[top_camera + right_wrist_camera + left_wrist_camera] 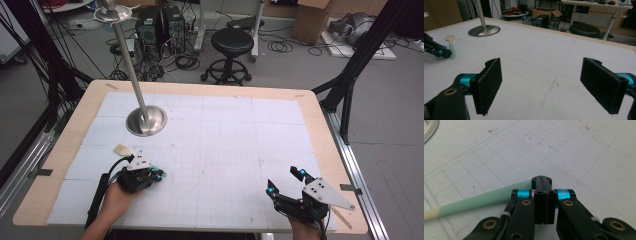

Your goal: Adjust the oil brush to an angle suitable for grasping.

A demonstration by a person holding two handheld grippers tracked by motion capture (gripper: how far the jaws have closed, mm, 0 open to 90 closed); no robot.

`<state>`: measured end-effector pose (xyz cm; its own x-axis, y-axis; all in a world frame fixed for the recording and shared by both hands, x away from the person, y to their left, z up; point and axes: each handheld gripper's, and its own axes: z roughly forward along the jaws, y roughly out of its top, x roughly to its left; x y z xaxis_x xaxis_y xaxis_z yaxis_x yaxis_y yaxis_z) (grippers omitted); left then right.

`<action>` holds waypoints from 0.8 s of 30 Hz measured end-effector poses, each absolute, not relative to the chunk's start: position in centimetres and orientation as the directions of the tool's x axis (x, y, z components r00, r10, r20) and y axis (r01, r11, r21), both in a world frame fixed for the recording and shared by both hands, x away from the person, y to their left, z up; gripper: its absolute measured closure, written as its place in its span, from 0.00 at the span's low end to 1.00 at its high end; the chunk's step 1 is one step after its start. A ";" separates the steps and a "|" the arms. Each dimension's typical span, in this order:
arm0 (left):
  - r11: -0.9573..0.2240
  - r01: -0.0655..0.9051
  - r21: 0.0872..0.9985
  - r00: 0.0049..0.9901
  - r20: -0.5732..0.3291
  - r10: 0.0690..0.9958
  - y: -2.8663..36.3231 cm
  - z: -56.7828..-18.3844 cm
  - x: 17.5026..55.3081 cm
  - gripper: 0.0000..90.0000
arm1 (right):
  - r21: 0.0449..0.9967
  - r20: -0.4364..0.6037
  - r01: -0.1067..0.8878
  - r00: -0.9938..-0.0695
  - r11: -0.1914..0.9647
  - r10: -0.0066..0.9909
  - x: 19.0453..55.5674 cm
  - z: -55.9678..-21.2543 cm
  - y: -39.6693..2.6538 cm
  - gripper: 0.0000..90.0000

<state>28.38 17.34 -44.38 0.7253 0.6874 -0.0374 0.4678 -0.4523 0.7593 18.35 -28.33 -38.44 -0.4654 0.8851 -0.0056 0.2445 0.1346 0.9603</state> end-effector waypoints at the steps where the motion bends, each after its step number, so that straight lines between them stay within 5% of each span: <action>1: -0.452 0.468 0.759 0.725 -0.037 0.687 17.3 -44.4 28.4 0.99 | 0.960 -0.005 0.247 -0.464 0.134 0.886 18.3 -38.4 -28.4 0.19; 5: -0.309 0.446 0.840 0.700 -0.111 0.706 19.3 -42.7 30.0 0.99 | 0.961 0.000 0.247 -0.457 0.126 0.889 18.2 -38.4 -28.6 0.18; 10: -0.273 0.478 0.835 0.612 -0.094 0.785 22.4 -42.2 32.7 1.00 | 0.961 0.007 0.249 -0.454 0.119 0.891 18.3 -38.5 -28.6 0.19; 24: -0.416 0.548 0.725 0.570 0.040 0.821 24.1 -43.9 34.3 1.00 | 0.962 0.013 0.248 -0.452 0.112 0.892 18.1 -38.4 -28.7 0.19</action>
